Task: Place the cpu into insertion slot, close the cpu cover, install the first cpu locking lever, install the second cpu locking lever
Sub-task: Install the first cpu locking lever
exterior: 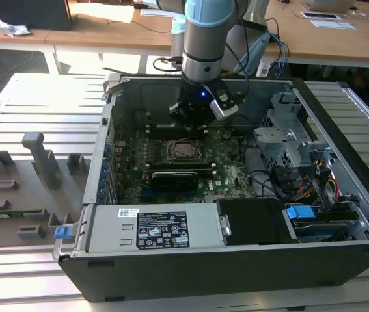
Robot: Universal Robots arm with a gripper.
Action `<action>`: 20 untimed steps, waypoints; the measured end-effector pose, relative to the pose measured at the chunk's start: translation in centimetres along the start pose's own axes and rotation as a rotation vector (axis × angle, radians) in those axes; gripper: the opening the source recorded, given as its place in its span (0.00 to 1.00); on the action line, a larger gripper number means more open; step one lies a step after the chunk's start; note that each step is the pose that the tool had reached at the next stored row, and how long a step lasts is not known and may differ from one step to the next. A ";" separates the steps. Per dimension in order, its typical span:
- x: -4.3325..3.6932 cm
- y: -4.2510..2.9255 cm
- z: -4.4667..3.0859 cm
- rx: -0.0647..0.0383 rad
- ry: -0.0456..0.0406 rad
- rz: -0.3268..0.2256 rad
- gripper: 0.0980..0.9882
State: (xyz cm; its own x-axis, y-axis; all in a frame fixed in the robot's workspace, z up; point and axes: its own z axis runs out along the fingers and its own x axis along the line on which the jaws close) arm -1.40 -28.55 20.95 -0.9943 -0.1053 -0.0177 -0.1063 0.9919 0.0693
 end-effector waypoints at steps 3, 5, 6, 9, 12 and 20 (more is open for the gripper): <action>-0.10 -0.02 0.13 0.004 0.0004 0.000 0.01; -0.16 -0.03 0.21 0.007 0.0008 0.000 0.01; -0.18 -0.04 0.24 0.008 0.0008 0.000 0.01; -0.19 -0.04 0.29 0.008 0.0010 0.000 0.01; -0.20 -0.03 0.33 0.015 0.0014 0.000 0.01; -0.17 -0.05 0.40 0.059 0.0060 -0.001 0.01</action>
State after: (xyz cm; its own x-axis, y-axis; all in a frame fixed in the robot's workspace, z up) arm -1.22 -28.55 20.55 -0.9943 -0.1061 -0.0117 -0.1063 0.9943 0.0099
